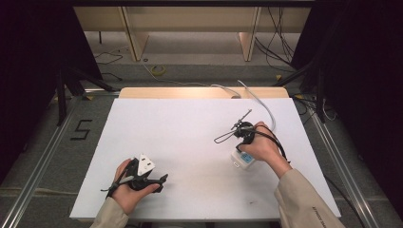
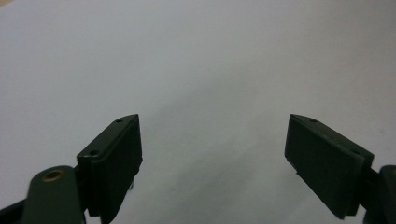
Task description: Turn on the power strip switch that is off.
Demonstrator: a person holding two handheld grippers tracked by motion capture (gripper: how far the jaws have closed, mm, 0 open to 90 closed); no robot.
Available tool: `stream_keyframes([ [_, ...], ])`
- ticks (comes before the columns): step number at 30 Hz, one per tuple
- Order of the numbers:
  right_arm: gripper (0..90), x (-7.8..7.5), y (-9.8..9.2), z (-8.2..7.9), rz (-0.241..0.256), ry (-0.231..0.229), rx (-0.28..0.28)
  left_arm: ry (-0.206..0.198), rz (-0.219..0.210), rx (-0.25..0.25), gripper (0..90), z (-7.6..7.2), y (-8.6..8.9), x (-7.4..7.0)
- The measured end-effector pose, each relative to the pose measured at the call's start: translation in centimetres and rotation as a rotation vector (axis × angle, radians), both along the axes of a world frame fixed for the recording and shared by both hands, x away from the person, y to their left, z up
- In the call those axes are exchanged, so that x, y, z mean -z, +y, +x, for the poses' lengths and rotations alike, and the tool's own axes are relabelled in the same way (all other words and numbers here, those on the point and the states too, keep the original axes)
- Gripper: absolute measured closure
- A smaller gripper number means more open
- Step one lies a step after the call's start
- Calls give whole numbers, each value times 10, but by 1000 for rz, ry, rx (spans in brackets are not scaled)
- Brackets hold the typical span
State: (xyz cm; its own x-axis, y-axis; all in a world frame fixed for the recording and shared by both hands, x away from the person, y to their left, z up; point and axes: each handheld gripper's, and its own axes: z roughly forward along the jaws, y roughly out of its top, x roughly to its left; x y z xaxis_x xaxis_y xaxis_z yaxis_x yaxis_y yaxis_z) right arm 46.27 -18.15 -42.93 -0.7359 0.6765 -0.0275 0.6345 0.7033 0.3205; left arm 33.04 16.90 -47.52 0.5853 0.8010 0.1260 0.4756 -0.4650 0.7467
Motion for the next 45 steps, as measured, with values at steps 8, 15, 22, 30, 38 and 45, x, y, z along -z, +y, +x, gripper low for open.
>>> stream_keyframes([
  [8, 900, 0, 1, 0, -8, 0, 3, -1, 2, 2, 189, 0, 0, 0],
  [15, 900, 1, 1, 0, -11, 0, 0, -1, 1, 3, 189, 0, 0, 0],
  [22, 900, 1, 2, 1, -13, 2, 1, -1, 1, 3, 189, 0, -1, 0],
  [30, 900, 1, 2, 1, -20, 8, 5, 0, 1, 6, 189, 0, -1, 0],
  [38, 900, 1, 3, 0, -25, 2, 3, 1, 2, 6, 190, 0, -1, 0],
  [45, 900, 2, 2, 1, -13, 6, 7, 1, 1, 5, 190, 0, -1, 0],
])
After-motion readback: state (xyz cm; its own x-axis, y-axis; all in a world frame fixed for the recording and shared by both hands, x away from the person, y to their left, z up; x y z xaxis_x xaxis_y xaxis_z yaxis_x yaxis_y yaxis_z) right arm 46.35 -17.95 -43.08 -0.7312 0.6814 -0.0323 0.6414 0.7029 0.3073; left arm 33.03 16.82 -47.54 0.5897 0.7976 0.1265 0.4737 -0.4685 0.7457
